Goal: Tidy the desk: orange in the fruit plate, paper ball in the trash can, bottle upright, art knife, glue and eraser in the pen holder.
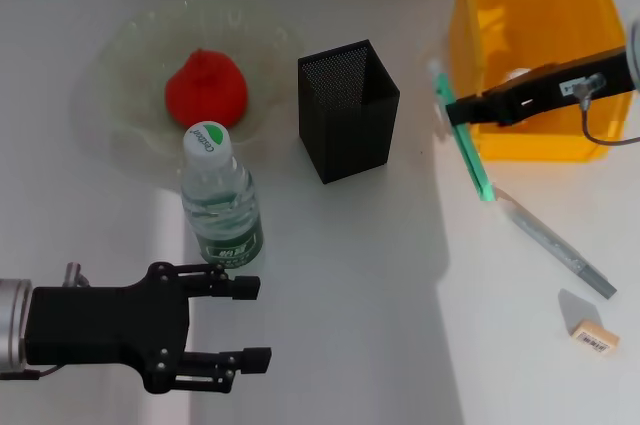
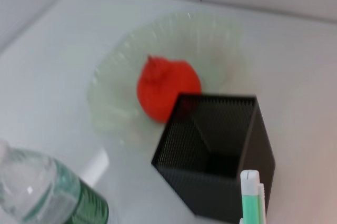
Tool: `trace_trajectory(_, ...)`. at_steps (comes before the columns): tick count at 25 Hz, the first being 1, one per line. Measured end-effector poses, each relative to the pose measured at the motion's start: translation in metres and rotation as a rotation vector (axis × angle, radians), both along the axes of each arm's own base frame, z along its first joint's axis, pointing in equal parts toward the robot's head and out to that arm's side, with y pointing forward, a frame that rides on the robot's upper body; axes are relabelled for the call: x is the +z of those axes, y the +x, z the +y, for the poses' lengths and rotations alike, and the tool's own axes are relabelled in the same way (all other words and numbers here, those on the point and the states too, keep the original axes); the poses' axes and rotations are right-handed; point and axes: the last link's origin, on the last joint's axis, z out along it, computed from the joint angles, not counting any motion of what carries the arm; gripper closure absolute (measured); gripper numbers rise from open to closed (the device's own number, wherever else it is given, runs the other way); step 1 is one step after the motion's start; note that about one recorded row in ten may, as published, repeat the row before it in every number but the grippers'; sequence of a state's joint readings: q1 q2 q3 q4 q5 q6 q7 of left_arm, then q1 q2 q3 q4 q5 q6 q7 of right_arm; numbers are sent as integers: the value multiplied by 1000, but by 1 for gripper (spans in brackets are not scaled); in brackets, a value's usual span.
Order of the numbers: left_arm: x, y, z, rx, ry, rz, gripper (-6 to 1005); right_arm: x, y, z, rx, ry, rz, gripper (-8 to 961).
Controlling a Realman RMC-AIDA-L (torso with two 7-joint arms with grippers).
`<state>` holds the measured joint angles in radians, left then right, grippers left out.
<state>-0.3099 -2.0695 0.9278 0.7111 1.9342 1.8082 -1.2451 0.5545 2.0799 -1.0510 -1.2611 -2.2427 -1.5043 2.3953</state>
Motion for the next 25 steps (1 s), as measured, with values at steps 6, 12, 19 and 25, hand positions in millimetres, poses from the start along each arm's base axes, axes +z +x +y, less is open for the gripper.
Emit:
trace_trajectory(6, 1, 2, -1, 2, -4, -30, 230, 32, 2, 1, 90, 97, 126, 876)
trace_trajectory(12, -3, 2, -4, 21, -20, -41, 231, 43, -4, 7, 233, 197, 265, 876)
trace_trajectory(19, -6, 1, -1, 39, -12, -36, 230, 4, -12, 26, 390, 267, 423, 876)
trace_trajectory(25, -9, 1, -1, 49, -17, -43, 231, -25, -16, 37, 436, 293, 433, 875)
